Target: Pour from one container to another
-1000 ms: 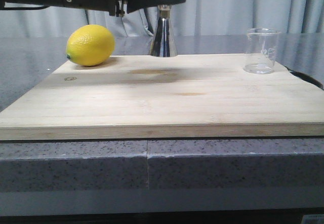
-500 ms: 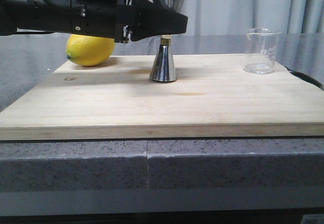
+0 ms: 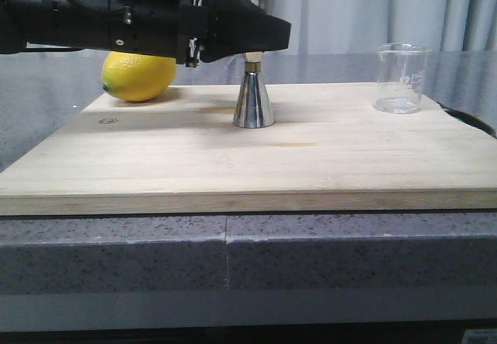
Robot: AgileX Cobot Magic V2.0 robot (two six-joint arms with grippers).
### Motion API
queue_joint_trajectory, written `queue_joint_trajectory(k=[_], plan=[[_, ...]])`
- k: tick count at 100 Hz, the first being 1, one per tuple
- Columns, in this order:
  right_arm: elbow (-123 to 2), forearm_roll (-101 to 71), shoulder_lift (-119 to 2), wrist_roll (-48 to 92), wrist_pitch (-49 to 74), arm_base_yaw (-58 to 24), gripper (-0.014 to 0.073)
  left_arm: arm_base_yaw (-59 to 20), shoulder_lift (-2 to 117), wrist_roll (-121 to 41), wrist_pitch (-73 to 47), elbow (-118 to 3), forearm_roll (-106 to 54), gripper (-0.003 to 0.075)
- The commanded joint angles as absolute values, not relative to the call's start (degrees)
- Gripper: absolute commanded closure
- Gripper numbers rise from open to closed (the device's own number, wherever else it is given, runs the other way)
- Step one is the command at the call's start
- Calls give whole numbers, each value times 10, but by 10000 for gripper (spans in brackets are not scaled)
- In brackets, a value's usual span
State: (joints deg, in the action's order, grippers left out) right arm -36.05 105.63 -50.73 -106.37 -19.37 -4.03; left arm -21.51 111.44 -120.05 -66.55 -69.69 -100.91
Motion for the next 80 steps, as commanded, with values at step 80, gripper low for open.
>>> queue_joint_trajectory(k=[80], plan=[[-375, 1070, -501, -1066, -186, -37, 25, -212, 861, -853, -484, -713, -595, 233]])
